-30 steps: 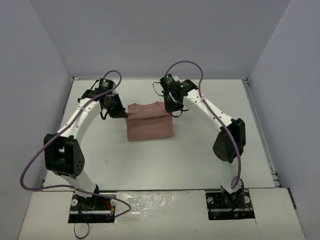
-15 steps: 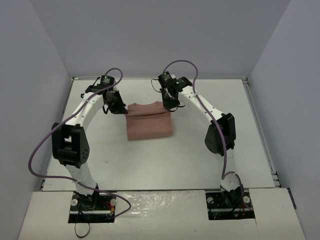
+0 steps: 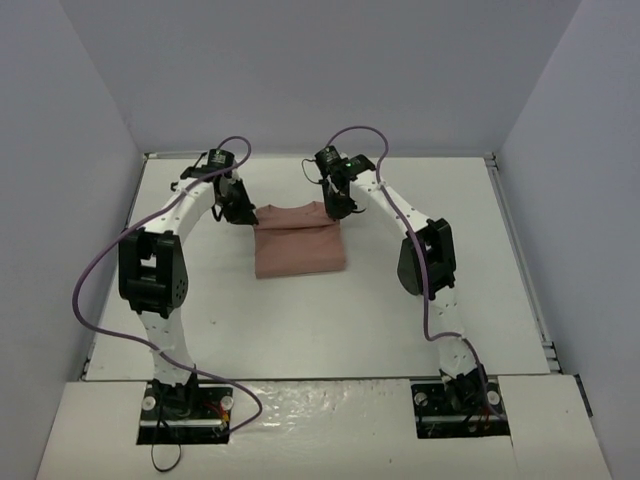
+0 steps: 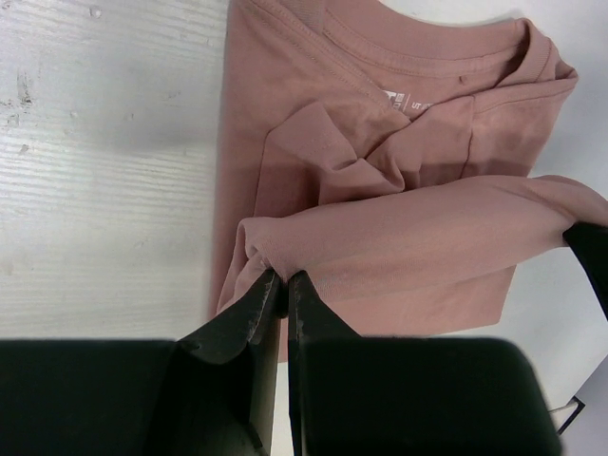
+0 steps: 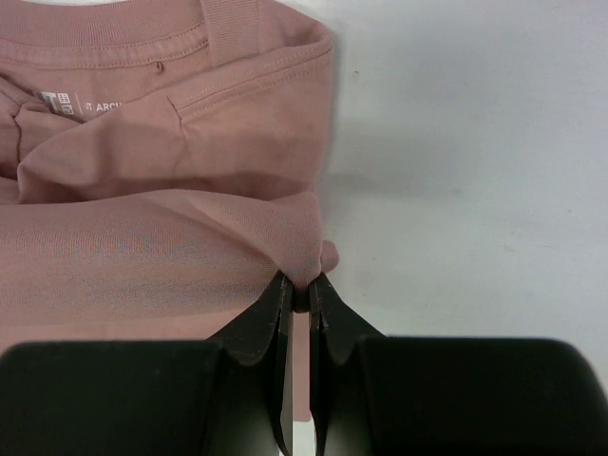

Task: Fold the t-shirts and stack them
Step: Fold the long partially folded tshirt into a neat square

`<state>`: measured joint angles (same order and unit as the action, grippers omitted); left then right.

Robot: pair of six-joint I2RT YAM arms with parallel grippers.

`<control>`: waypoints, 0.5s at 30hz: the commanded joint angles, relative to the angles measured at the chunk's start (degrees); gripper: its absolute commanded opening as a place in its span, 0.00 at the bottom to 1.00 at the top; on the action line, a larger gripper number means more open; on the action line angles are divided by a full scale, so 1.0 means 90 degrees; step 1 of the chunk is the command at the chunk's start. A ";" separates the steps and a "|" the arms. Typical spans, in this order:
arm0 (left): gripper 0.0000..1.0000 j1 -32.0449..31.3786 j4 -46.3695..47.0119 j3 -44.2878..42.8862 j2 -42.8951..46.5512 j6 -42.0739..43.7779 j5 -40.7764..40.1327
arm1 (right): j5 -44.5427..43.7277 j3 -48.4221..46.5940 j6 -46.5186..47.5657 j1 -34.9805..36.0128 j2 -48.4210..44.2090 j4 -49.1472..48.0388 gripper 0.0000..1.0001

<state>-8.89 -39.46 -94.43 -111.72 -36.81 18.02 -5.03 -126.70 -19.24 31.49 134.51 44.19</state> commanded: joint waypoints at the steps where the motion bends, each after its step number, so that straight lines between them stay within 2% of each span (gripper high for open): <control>1: 0.00 0.0253 0.0261 -0.0315 0.0151 0.0167 -0.0293 | -0.0418 -0.0529 0.0230 -0.0169 0.0026 0.0285 0.00; 11: 0.01 0.0285 0.0449 -0.0505 -0.0213 0.0233 -0.0176 | -0.0495 -0.0806 0.0106 -0.0208 0.0387 0.0217 0.00; 13: 0.03 0.0295 0.0442 -0.0617 -0.0269 0.0258 -0.0192 | -0.0502 -0.0857 0.0083 -0.0227 0.0439 0.0210 0.06; 15: 0.10 0.0304 0.0449 -0.0699 -0.0311 0.0271 -0.0215 | -0.0495 -0.0904 0.0087 -0.0237 0.0485 0.0188 0.14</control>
<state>-7.79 -36.97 -97.15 -115.36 -36.16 18.19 -5.26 -132.55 -18.94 31.20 137.92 44.16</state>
